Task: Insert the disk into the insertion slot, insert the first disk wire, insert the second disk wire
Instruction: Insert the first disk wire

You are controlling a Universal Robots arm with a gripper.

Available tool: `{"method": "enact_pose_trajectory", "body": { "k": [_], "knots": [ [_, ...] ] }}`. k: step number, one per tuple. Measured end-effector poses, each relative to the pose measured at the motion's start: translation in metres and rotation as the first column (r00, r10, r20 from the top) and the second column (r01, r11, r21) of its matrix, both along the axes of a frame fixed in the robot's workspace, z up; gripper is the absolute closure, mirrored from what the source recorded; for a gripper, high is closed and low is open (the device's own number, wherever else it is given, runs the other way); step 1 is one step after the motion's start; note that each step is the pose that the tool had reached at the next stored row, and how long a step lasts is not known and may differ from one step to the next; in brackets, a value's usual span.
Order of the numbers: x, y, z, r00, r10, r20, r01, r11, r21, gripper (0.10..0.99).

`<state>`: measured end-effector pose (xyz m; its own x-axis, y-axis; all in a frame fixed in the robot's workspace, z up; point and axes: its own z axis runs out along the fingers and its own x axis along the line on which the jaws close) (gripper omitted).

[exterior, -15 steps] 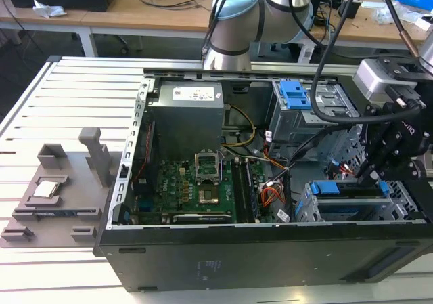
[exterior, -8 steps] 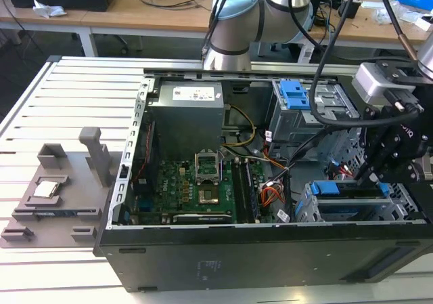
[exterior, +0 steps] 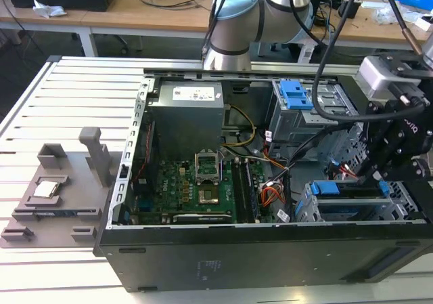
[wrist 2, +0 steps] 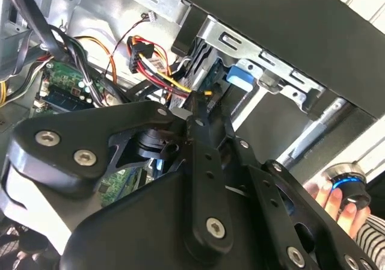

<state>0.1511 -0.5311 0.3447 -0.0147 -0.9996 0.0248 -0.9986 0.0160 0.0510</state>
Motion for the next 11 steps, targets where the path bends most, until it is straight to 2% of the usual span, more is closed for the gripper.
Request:
{"method": "enact_pose_trajectory", "body": {
  "k": [2,3,6,7,8,9,11],
  "knots": [
    [0.0000,0.0002,0.0092,1.0000,0.000,0.0001,0.000,1.0000,0.000,0.843],
    [0.0000,0.0007,0.0111,1.0000,0.000,0.0000,0.000,1.0000,0.000,0.843],
    [-0.0001,0.0022,0.0139,1.0000,0.000,0.0000,0.000,1.0000,0.000,0.859],
    [0.0000,0.0027,0.0145,1.0000,0.000,0.0000,0.000,1.0000,0.000,0.925],
    [0.0000,0.0032,0.0147,1.0000,0.000,0.0000,0.000,1.0000,0.000,0.925],
    [0.0000,0.0040,0.0150,1.0000,0.000,0.0000,0.000,1.0000,0.000,0.980],
    [0.0000,0.0041,0.0151,1.0000,0.000,0.0000,0.000,1.0000,0.000,0.980]
  ]
}}
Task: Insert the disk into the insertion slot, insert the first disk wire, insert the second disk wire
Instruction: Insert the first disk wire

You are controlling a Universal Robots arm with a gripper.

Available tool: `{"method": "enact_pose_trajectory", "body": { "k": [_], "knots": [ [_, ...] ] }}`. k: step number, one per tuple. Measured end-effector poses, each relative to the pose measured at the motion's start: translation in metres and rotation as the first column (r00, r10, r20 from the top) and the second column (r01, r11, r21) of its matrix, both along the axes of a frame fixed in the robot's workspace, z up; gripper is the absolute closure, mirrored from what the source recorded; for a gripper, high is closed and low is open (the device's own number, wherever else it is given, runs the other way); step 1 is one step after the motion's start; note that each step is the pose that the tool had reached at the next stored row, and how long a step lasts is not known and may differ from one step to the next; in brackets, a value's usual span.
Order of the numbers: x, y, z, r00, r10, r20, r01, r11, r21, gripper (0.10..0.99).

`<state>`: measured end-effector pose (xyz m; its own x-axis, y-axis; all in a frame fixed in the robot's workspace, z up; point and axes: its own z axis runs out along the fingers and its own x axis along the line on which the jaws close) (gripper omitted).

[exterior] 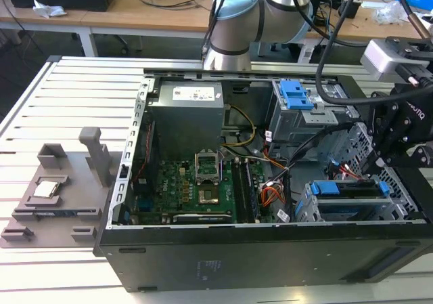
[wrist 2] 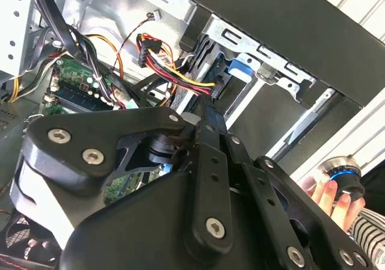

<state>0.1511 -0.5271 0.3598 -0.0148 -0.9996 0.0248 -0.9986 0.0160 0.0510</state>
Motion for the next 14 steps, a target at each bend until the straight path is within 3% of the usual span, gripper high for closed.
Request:
{"method": "enact_pose_trajectory", "body": {
  "k": [14],
  "knots": [
    [0.0000,0.0001,0.0003,1.0000,0.000,0.0000,0.000,1.0000,0.000,0.980]
  ]
}}
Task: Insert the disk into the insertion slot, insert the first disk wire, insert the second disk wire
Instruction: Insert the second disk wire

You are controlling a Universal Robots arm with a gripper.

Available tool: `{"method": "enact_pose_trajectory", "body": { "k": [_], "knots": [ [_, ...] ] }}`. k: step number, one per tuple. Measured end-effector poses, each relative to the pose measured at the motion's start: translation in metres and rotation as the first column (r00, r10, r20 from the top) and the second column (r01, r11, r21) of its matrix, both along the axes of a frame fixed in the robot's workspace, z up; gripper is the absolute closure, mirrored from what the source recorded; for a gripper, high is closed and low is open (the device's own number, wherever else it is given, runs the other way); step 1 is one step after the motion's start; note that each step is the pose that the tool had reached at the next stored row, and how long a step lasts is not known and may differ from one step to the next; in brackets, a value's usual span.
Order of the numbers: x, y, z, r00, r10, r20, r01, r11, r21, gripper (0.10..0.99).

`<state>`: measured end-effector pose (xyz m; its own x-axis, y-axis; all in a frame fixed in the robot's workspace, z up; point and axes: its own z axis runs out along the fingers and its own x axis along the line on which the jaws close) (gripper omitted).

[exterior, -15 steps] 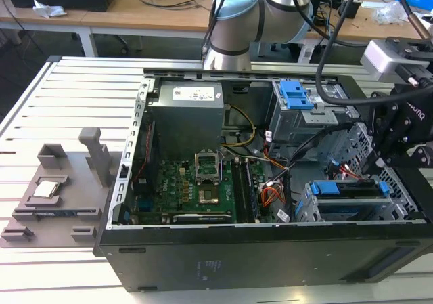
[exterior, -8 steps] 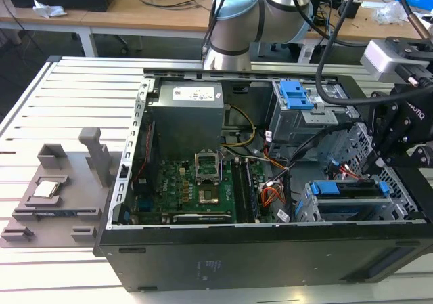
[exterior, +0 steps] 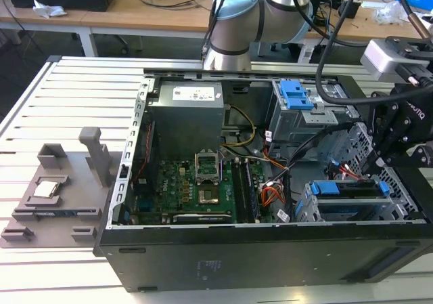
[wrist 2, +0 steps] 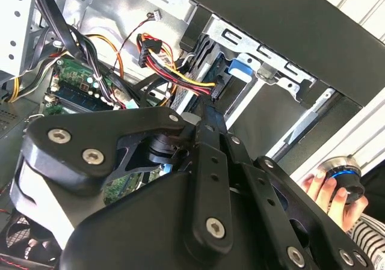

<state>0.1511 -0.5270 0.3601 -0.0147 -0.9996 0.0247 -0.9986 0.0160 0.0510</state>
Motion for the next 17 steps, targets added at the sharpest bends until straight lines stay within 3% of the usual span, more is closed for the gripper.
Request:
{"method": "enact_pose_trajectory", "body": {
  "k": [5,17],
  "knots": [
    [-0.0027,0.0000,0.0001,1.0000,0.000,0.0000,0.000,1.0000,0.000,0.980],
    [-0.0315,0.0000,0.0000,1.0000,0.000,0.0000,0.000,1.0000,0.000,0.980]
  ]
}}
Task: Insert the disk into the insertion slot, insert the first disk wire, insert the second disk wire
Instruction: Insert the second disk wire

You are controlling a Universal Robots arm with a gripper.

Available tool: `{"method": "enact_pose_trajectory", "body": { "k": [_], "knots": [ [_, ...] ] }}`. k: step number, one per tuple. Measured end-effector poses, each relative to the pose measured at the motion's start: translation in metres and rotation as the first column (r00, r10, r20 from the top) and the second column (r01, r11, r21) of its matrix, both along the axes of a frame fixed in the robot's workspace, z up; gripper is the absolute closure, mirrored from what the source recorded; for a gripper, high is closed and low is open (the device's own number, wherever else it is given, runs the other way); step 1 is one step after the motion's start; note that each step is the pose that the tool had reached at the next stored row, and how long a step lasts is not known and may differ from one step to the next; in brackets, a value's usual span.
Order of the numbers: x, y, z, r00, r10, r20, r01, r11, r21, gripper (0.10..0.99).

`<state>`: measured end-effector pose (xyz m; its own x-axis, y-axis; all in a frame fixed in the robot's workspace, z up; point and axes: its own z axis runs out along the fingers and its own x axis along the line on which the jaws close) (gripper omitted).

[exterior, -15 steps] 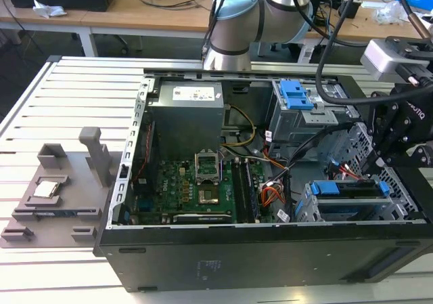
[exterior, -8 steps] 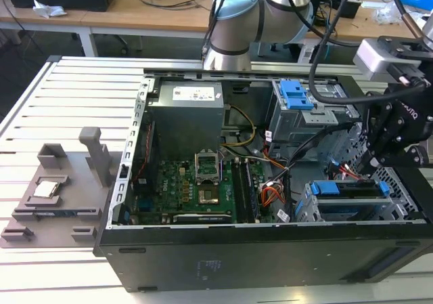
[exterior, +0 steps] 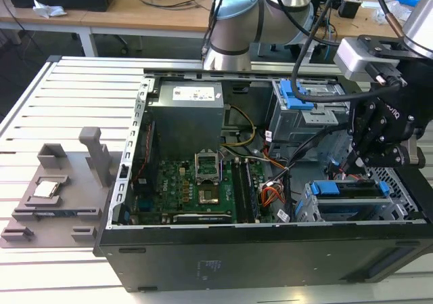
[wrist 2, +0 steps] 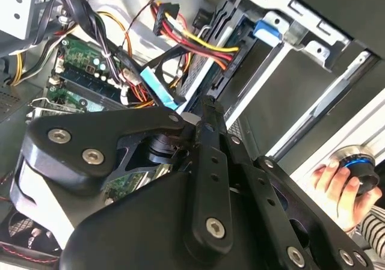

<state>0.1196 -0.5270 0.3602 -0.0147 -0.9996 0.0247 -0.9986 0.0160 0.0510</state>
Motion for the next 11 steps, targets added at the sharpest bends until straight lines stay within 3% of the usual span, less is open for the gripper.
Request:
{"method": "enact_pose_trajectory", "body": {
  "k": [3,6,11],
  "knots": [
    [-0.0048,0.0000,0.0000,1.0000,0.000,0.0000,0.000,1.0000,0.000,0.980],
    [-0.0057,0.0040,0.0000,1.0000,0.000,0.0000,0.000,1.0000,0.000,0.980],
    [-0.0077,0.0190,0.0000,1.0000,0.000,0.0000,0.000,1.0000,0.000,0.980]
  ]
}}
